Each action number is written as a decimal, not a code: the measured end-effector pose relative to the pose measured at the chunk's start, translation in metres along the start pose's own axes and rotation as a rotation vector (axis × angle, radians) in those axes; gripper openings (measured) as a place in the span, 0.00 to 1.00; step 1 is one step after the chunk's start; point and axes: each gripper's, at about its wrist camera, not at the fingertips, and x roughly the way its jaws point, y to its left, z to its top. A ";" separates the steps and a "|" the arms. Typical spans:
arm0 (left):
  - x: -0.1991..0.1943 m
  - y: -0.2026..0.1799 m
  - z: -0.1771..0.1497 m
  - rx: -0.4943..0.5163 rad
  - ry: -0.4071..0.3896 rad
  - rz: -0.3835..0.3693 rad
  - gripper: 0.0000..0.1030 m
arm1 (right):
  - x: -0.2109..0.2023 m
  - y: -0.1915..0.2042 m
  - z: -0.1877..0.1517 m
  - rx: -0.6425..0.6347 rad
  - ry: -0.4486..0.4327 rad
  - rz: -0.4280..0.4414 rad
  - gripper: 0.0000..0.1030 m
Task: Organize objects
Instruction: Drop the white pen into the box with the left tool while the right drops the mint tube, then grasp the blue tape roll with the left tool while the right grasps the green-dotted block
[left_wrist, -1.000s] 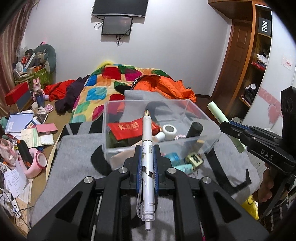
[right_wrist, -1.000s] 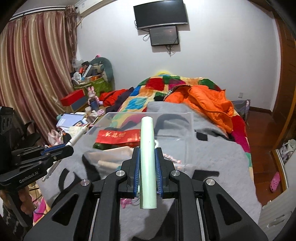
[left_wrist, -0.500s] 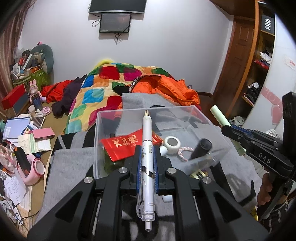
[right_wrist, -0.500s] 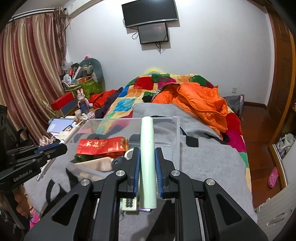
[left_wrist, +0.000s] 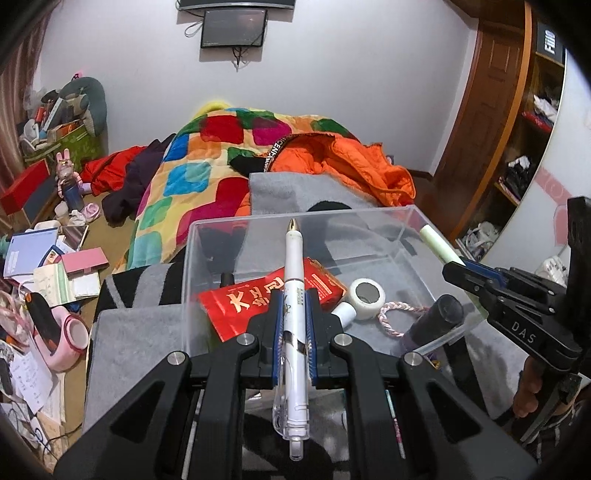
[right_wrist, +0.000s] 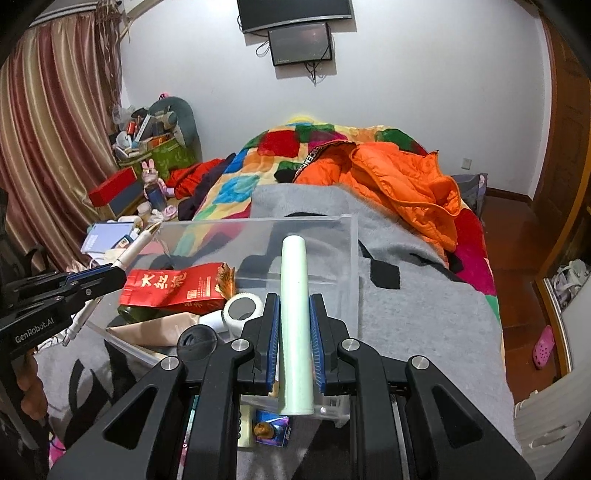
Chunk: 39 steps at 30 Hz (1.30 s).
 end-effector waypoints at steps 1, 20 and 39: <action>0.003 -0.001 0.000 0.004 0.005 0.000 0.10 | 0.002 0.000 0.001 -0.003 0.006 0.000 0.14; 0.024 -0.011 -0.006 0.027 0.065 -0.036 0.10 | 0.020 0.000 0.002 0.005 0.070 0.020 0.14; -0.035 -0.033 -0.016 0.092 -0.043 -0.064 0.14 | -0.049 0.006 -0.013 0.014 -0.057 0.049 0.14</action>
